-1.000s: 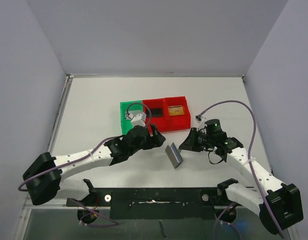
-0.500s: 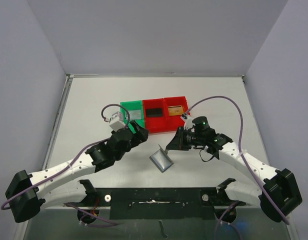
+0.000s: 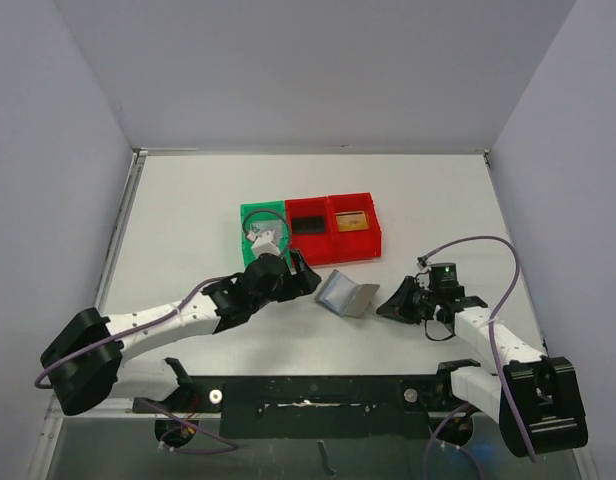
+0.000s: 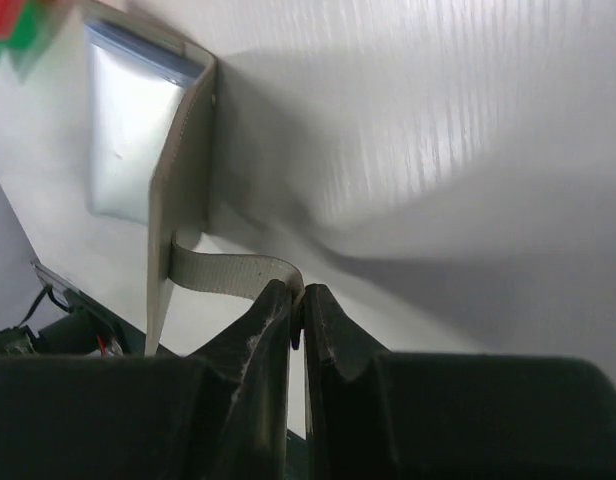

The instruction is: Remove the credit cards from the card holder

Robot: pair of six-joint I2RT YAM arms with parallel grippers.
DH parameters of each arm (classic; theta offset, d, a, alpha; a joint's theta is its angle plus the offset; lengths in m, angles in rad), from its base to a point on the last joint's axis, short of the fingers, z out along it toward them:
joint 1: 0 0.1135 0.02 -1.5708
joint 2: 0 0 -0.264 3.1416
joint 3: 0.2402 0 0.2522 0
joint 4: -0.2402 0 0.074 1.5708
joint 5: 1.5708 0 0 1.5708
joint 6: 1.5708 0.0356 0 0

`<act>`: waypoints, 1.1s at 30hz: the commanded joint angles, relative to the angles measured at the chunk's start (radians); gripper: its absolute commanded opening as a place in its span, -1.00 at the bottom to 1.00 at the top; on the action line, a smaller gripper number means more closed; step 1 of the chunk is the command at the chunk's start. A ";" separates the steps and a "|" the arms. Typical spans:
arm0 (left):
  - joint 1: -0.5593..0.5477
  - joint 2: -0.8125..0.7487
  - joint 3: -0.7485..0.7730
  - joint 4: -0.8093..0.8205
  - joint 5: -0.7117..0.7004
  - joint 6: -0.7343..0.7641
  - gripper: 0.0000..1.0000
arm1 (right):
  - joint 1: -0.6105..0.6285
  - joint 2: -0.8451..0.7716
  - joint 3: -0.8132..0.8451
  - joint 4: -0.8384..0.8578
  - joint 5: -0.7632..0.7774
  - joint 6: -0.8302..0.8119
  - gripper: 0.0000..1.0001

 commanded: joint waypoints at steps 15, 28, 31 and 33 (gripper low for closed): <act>0.015 0.354 0.261 0.107 0.320 0.182 0.39 | -0.002 -0.011 -0.029 0.009 -0.054 -0.076 -1.00; 0.062 0.470 0.264 0.164 0.418 0.167 0.30 | -0.003 -0.004 -0.029 0.006 -0.050 -0.077 -1.00; 0.064 0.491 0.263 0.170 0.454 0.161 0.21 | -0.003 -0.002 -0.028 0.005 -0.050 -0.075 -1.00; 0.059 0.489 0.257 0.178 0.454 0.154 0.06 | -0.003 -0.003 -0.026 0.004 -0.050 -0.075 -1.00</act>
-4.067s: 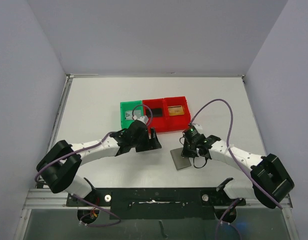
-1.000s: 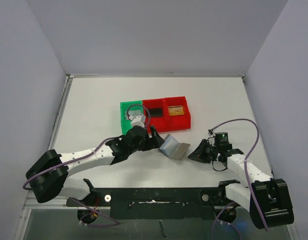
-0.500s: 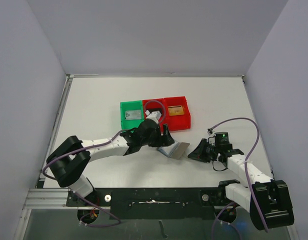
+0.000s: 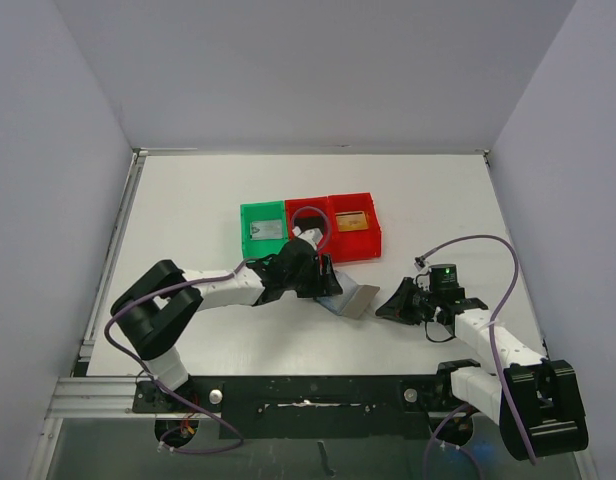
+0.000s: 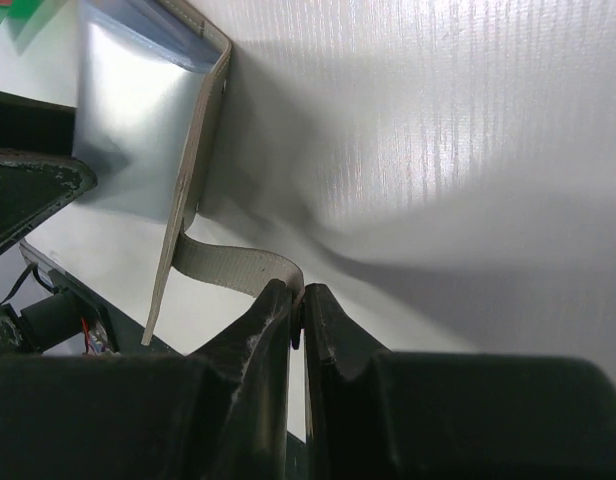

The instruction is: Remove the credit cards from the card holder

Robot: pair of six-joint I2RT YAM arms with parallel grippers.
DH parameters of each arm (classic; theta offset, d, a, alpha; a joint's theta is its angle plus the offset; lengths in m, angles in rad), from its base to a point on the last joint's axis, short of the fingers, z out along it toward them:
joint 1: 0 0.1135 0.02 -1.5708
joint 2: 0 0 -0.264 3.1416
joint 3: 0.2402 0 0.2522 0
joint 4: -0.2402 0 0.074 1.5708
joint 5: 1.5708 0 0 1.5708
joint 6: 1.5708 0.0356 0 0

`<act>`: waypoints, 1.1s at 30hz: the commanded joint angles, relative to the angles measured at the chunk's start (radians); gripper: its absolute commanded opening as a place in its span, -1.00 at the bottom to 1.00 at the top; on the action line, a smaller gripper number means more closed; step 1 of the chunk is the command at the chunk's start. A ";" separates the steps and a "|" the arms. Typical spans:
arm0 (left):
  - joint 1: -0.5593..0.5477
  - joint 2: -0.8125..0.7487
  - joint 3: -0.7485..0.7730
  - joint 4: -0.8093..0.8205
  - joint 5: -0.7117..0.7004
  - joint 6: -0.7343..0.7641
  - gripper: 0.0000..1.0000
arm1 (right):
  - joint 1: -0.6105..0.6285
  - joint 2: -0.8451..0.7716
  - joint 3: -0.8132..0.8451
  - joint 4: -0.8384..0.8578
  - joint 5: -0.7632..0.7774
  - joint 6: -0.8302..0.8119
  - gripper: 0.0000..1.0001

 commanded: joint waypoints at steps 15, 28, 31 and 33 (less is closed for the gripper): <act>-0.058 0.001 0.075 0.092 0.087 0.006 -0.50 | -0.002 0.020 0.017 0.012 -0.019 -0.010 -1.00; -0.064 0.081 0.113 0.039 0.169 0.011 -0.19 | 0.000 0.011 0.020 0.007 -0.033 -0.013 -0.92; -0.066 0.068 0.089 0.040 0.159 0.010 -0.41 | 0.000 0.009 0.023 0.003 -0.036 -0.015 -0.92; -0.067 0.059 0.075 0.045 0.161 0.010 -0.56 | 0.000 0.010 0.024 0.010 -0.048 -0.016 -0.91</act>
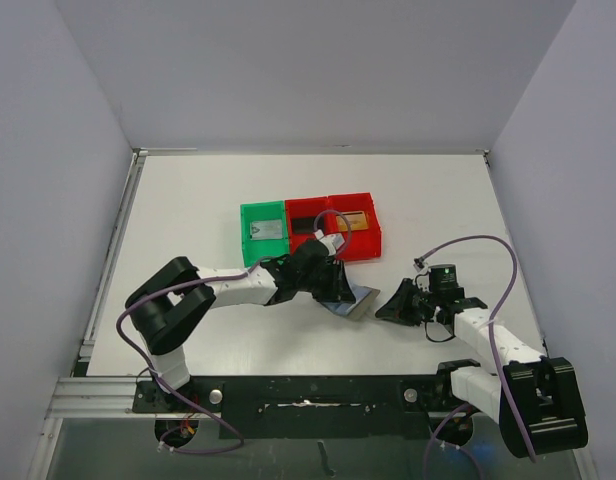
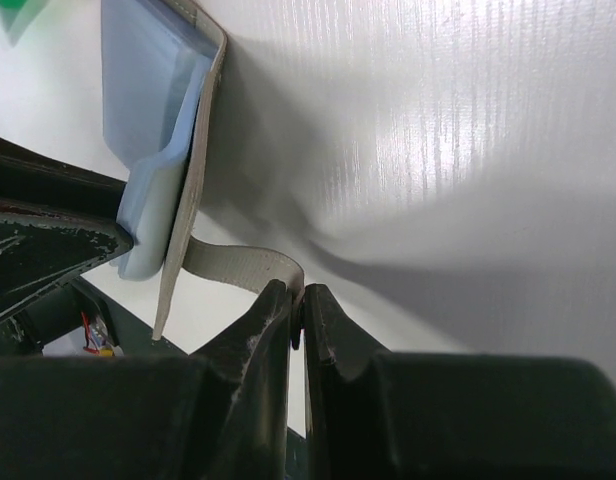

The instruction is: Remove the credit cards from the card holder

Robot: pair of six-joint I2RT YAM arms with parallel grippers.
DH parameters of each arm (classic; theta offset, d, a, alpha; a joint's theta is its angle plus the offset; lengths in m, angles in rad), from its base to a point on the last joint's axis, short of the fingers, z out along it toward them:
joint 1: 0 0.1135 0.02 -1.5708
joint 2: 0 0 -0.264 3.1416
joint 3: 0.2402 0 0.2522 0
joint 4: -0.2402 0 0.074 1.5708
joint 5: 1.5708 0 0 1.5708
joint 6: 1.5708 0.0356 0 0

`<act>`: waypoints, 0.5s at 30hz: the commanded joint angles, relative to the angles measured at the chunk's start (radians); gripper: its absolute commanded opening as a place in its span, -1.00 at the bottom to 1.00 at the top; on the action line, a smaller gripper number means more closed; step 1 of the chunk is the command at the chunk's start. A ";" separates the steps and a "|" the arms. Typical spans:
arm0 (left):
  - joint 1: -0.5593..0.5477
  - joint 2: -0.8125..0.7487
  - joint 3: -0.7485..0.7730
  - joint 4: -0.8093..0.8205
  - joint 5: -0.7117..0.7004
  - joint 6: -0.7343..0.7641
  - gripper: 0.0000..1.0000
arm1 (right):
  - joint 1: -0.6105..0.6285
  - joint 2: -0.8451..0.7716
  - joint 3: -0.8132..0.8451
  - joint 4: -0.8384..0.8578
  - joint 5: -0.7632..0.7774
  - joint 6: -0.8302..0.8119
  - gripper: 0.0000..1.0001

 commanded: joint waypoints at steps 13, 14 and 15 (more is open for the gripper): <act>-0.056 -0.078 -0.151 0.133 0.059 -0.065 -1.00 | 0.127 0.063 0.068 0.102 -0.085 0.001 -0.78; -0.059 -0.093 -0.169 0.142 0.055 -0.079 -1.00 | 0.145 0.073 0.072 0.113 -0.085 0.005 -0.78; -0.063 -0.109 -0.187 0.147 0.048 -0.090 -1.00 | 0.162 0.080 0.075 0.125 -0.085 0.008 -0.77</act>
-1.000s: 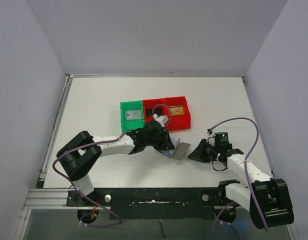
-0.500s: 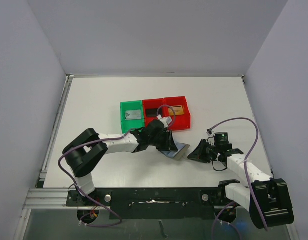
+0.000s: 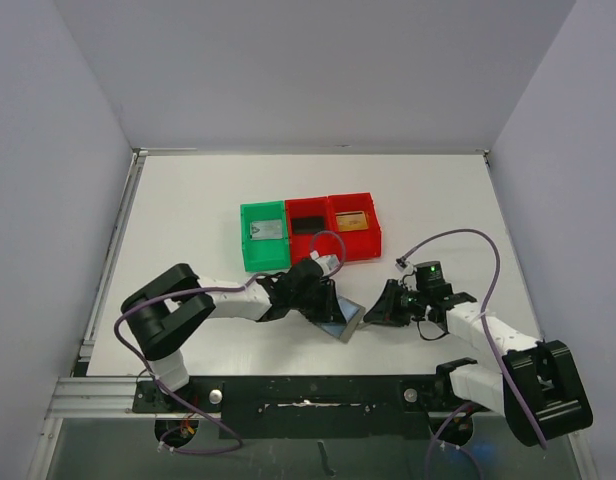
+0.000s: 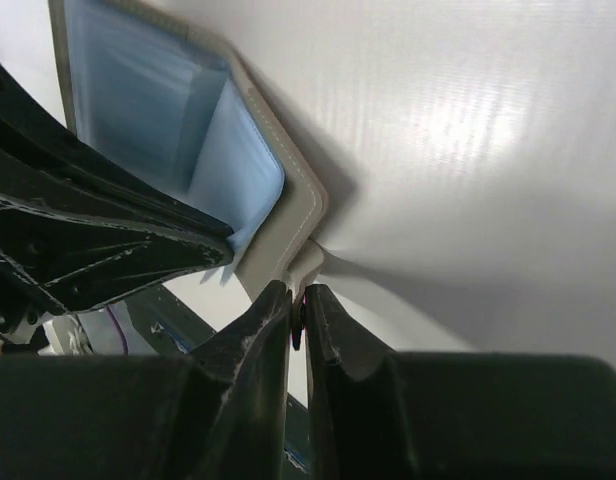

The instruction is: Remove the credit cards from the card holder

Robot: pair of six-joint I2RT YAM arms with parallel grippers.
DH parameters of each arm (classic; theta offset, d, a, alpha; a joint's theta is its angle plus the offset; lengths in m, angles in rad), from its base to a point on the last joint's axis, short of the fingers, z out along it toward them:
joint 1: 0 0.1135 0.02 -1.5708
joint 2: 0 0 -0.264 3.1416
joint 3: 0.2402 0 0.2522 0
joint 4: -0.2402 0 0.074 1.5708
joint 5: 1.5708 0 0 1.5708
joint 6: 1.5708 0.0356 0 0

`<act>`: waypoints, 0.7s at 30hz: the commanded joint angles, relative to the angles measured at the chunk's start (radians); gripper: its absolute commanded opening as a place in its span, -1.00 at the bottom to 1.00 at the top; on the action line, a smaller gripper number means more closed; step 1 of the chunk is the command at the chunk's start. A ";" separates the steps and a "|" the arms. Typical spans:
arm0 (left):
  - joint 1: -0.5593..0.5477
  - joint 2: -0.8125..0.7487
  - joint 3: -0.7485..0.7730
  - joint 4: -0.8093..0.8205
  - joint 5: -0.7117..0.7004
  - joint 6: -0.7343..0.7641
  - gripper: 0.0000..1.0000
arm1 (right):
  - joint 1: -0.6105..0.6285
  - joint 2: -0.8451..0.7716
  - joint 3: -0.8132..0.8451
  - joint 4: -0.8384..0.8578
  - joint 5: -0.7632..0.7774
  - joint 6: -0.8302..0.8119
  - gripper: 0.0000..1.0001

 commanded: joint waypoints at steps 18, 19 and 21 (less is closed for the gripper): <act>-0.059 -0.203 -0.130 0.063 -0.138 -0.100 -0.47 | 0.124 -0.141 0.213 -0.153 0.233 0.030 0.00; -0.059 -0.202 -0.131 0.063 -0.137 -0.101 -0.43 | 0.127 -0.148 0.222 -0.155 0.229 0.033 0.02; -0.061 -0.205 -0.135 0.066 -0.137 -0.100 -0.33 | 0.133 -0.139 0.234 -0.155 0.216 0.043 0.03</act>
